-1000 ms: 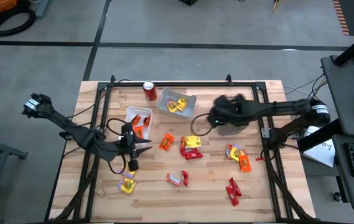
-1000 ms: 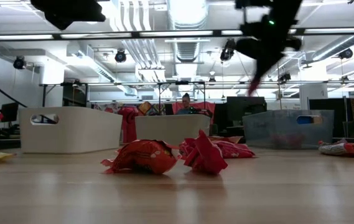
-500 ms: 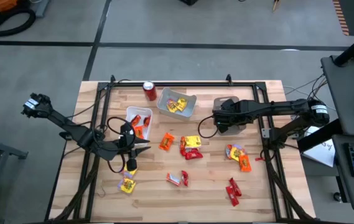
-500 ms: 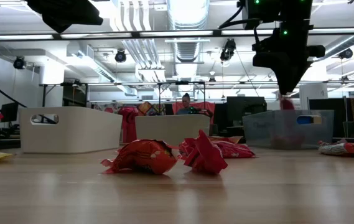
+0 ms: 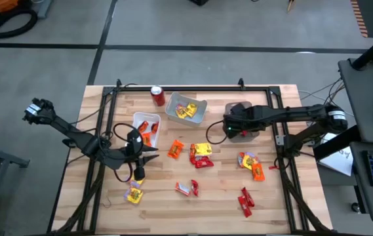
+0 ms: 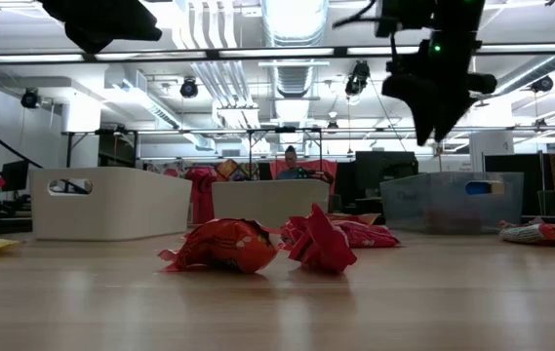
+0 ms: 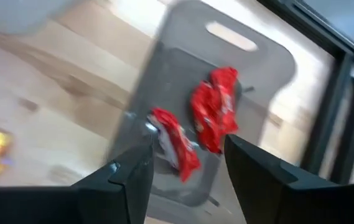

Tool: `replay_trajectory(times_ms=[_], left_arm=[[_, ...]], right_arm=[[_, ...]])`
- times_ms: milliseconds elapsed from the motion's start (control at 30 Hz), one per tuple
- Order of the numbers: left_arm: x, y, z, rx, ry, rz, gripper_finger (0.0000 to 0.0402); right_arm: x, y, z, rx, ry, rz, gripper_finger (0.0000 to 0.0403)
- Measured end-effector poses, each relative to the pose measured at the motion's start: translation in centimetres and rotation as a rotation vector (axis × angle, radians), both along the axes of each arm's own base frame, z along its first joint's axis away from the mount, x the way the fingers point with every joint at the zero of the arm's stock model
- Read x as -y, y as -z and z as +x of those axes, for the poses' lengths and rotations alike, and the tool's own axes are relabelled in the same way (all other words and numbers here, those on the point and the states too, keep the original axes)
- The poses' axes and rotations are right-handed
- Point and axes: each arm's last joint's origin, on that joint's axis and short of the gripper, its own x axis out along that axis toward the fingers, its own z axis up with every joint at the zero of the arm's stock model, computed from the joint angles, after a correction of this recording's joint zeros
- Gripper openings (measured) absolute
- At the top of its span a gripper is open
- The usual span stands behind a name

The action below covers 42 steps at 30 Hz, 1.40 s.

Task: Sort candy
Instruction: Put the orange chocolate into the white bin

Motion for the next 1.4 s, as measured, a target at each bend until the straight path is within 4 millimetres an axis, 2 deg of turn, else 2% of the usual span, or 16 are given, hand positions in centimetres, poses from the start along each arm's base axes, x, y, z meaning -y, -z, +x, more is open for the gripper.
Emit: replay_trajectory(times_ms=[233,467,700,933,1133,1400], left_arm=[[0.2,-0.1,1.7,0.088,-0.048,-0.041,0.0119],[-0.3,2.2,4.3,0.046,-0.129,-0.024,0.0163],[-0.8,4.3,5.8,-0.028,-0.17,0.002,0.0197],[-1.7,6.4,7.7,-0.044,-0.241,-0.022,0.02],[-2.2,7.9,9.5,-0.086,-0.299,-0.034,0.0196],[-2.7,10.0,12.4,-0.32,-0.361,-0.05,0.0192]], right_arm=[[0.1,-1.4,1.6,0.204,-0.115,-0.053,0.018],[0.0,-2.2,3.4,0.346,-0.23,-0.118,0.0179],[-1.1,-2.1,3.6,0.355,-0.266,-0.111,0.0178],[-2.4,-1.6,3.7,0.366,-0.303,-0.1,0.0178],[-2.7,-1.5,3.8,0.372,-0.312,-0.099,0.0178],[-2.7,-1.6,3.8,0.377,-0.312,-0.1,0.0178]])
